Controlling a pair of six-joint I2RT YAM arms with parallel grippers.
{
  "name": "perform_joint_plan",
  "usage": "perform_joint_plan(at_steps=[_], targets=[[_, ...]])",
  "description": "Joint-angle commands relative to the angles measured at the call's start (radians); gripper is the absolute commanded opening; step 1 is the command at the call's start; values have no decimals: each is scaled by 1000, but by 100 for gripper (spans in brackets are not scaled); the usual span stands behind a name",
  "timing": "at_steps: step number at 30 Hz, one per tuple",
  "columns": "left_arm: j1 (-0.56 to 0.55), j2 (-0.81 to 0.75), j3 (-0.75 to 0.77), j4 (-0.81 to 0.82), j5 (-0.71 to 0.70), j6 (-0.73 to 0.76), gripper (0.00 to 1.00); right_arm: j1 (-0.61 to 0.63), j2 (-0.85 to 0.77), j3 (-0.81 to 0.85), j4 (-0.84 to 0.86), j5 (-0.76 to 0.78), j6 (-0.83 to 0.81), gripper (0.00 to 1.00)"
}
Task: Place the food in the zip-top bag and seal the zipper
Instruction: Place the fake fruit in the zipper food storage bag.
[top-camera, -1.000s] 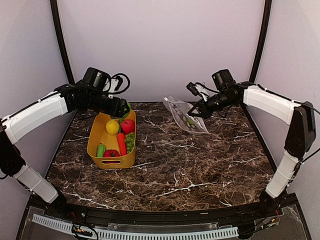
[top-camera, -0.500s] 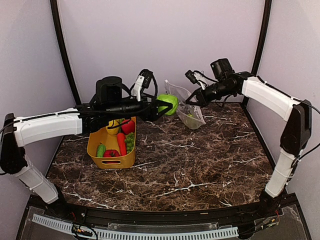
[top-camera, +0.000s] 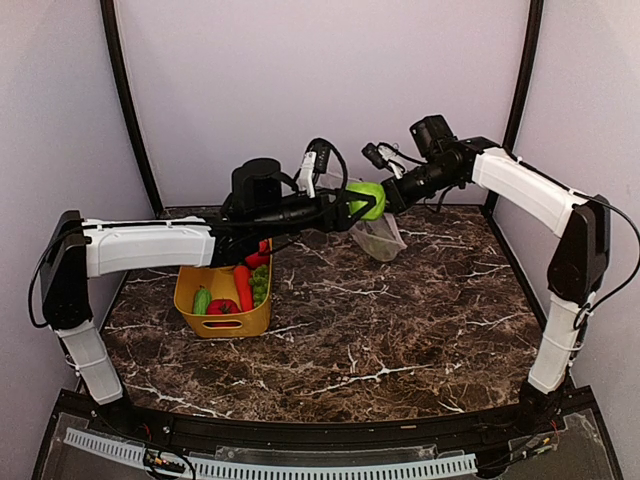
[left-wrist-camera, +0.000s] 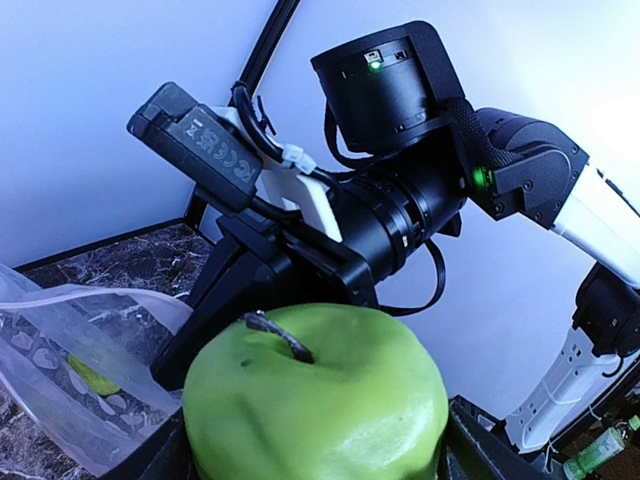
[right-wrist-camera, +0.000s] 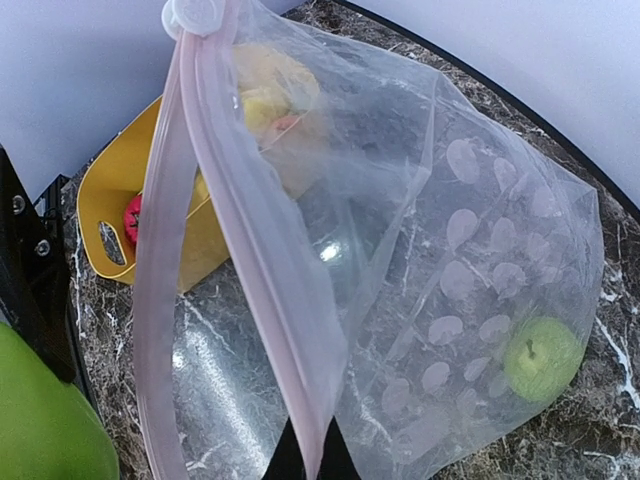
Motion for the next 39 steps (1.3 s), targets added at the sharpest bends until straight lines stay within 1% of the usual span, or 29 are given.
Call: perform_joint_plan(at_steps=[1, 2, 4, 9, 16, 22, 29, 30, 33, 35, 36, 38, 39], targets=[[-7, 3, 9, 77, -120, -38, 45, 6, -3, 21, -25, 13, 20, 0], [-7, 9, 6, 73, -172, -34, 44, 7, -7, 19, -25, 25, 21, 0], [-7, 19, 7, 51, -229, -31, 43, 7, -15, 16, -24, 52, 22, 0], [-6, 29, -4, -19, -337, -30, 42, 7, -48, -13, 2, 108, 30, 0], [-6, 64, 53, -129, -368, -25, 41, 10, -81, -9, 7, 119, 35, 0], [-6, 96, 88, -178, -360, -28, 42, 21, -89, -9, 16, 105, 33, 0], [-5, 127, 156, -251, -361, -32, 58, 57, -90, 7, 9, 38, 30, 0], [-6, 128, 161, -255, -367, -30, 61, 57, -91, 15, 8, 32, 35, 0], [-6, 129, 180, -284, -384, -23, 68, 60, -87, 38, 5, 58, 41, 0], [-6, 129, 191, -304, -399, -28, 80, 60, -87, 42, 6, 87, 41, 0], [-6, 128, 193, -307, -401, -25, 93, 60, -87, 40, 6, 90, 38, 0], [-6, 126, 199, -315, -397, -22, 98, 59, -90, 29, 11, 93, 37, 0], [-6, 124, 200, -316, -395, -21, 99, 60, -92, 22, 14, 93, 37, 0]])
